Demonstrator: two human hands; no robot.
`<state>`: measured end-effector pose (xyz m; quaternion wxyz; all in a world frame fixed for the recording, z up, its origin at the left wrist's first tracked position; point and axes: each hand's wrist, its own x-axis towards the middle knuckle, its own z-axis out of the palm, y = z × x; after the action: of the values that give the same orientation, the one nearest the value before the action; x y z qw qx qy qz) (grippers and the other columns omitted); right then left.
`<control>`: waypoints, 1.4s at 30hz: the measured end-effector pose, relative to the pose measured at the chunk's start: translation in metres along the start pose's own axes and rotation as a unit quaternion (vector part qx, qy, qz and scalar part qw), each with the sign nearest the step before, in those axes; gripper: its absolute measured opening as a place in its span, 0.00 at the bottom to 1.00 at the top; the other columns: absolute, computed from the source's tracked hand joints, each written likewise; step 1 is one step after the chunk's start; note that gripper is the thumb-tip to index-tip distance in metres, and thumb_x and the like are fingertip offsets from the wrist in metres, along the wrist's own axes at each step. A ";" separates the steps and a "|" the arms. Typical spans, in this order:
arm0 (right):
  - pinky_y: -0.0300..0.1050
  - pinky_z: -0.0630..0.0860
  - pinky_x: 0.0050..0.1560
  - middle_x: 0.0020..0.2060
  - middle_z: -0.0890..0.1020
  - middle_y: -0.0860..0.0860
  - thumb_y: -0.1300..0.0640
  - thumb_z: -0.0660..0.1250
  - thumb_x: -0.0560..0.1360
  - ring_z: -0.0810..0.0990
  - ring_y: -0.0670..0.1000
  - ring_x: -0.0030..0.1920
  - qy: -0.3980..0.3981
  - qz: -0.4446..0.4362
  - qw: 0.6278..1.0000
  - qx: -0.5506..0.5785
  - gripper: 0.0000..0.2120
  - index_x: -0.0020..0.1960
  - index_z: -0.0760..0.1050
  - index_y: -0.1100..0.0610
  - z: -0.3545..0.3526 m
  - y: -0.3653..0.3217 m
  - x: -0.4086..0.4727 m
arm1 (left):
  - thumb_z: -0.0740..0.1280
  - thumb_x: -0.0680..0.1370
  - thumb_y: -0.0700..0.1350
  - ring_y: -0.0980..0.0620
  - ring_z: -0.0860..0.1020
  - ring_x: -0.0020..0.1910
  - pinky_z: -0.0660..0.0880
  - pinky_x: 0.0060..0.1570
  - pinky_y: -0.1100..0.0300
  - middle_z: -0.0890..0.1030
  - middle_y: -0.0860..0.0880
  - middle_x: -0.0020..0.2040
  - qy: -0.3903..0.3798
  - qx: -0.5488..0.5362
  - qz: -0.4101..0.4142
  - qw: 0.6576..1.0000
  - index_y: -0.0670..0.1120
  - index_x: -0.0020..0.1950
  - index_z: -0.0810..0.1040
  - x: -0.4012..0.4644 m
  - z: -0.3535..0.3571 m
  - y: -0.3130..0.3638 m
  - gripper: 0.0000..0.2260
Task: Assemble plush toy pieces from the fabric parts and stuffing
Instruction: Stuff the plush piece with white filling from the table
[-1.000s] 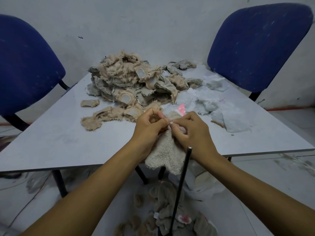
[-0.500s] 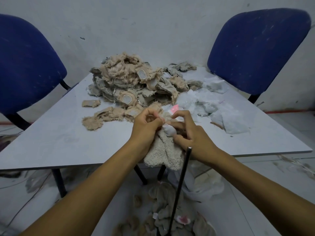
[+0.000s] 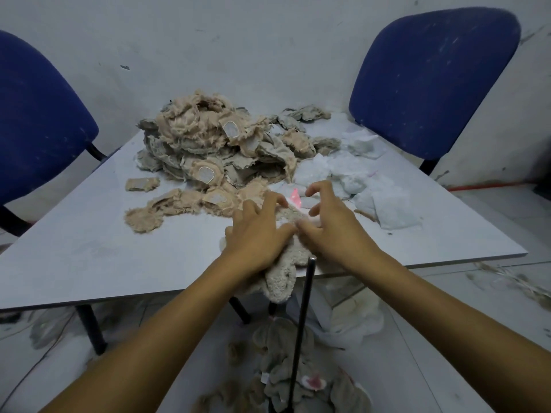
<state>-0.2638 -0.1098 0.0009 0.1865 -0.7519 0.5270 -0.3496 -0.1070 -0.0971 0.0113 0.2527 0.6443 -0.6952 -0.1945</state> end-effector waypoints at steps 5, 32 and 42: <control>0.46 0.74 0.37 0.41 0.78 0.51 0.53 0.69 0.75 0.76 0.51 0.35 -0.081 -0.004 0.995 0.052 0.25 0.67 0.62 0.40 -0.001 -0.005 0.004 | 0.69 0.69 0.44 0.44 0.76 0.55 0.76 0.54 0.43 0.75 0.48 0.57 -0.008 -0.171 -0.012 0.985 0.63 0.57 0.66 0.003 -0.007 0.003 0.23; 0.42 0.68 0.31 0.34 0.76 0.51 0.61 0.63 0.71 0.71 0.51 0.30 -0.028 0.033 0.934 0.356 0.17 0.54 0.75 0.43 -0.004 -0.017 -0.011 | 0.66 0.70 0.32 0.54 0.76 0.47 0.77 0.42 0.62 0.76 0.47 0.53 -0.196 -0.341 0.034 0.919 0.58 0.62 0.76 0.015 -0.033 -0.018 0.27; 0.50 0.75 0.41 0.45 0.77 0.61 0.67 0.58 0.60 0.77 0.59 0.42 -0.119 0.057 0.796 0.591 0.18 0.46 0.76 0.55 -0.030 -0.035 -0.005 | 0.67 0.64 0.43 0.42 0.73 0.56 0.69 0.54 0.45 0.72 0.40 0.64 -0.240 -0.424 0.043 0.872 0.54 0.69 0.71 0.005 -0.037 0.003 0.32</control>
<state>-0.2631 -0.0896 0.0422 0.6753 -0.4994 0.2331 -0.4901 -0.0876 -0.0995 0.0435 0.3355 0.3784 -0.6119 -0.6081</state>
